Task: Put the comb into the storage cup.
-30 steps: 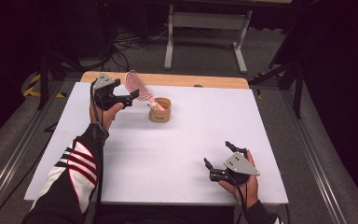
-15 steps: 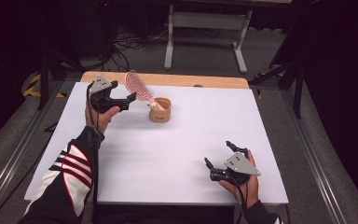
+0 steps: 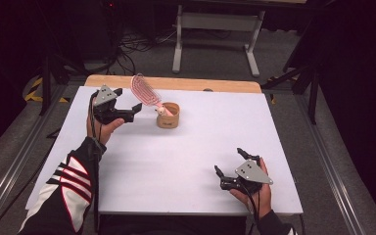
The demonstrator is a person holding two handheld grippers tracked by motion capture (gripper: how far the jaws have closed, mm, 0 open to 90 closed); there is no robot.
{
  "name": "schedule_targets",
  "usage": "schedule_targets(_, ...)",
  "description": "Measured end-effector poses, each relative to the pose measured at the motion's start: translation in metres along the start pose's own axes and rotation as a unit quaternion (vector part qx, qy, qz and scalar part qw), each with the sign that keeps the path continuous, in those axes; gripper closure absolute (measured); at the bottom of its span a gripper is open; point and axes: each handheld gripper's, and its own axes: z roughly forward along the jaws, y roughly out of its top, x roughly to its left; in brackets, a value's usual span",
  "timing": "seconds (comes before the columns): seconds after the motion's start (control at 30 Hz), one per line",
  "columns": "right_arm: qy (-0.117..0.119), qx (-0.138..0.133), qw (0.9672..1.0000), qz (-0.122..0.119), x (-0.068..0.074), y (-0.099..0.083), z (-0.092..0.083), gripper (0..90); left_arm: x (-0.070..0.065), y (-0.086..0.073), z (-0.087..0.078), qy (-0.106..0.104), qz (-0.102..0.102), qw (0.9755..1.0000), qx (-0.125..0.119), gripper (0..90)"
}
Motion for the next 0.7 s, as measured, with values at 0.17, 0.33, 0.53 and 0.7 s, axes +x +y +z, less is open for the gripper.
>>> schedule_targets(0.17,0.000,0.000,1.0000,0.000,0.000,0.000,0.000,8.4,-0.006,-0.003,-0.004,-0.004,0.015,0.9999,0.004,7.4)
schedule_targets(0.33,-0.001,0.000,1.0000,-0.001,0.000,0.000,0.000,8.4,-0.009,-0.005,-0.006,-0.006,0.020,0.9998,0.002,7.4)
schedule_targets(0.53,0.000,-0.001,1.0000,0.000,0.000,0.000,0.000,8.4,-0.012,-0.010,-0.010,-0.005,0.024,0.9997,-0.002,7.4)
schedule_targets(0.7,-0.003,-0.003,1.0000,0.002,-0.001,0.000,-0.001,8.4,-0.020,-0.012,-0.016,-0.009,0.036,0.9993,-0.006,7.3)
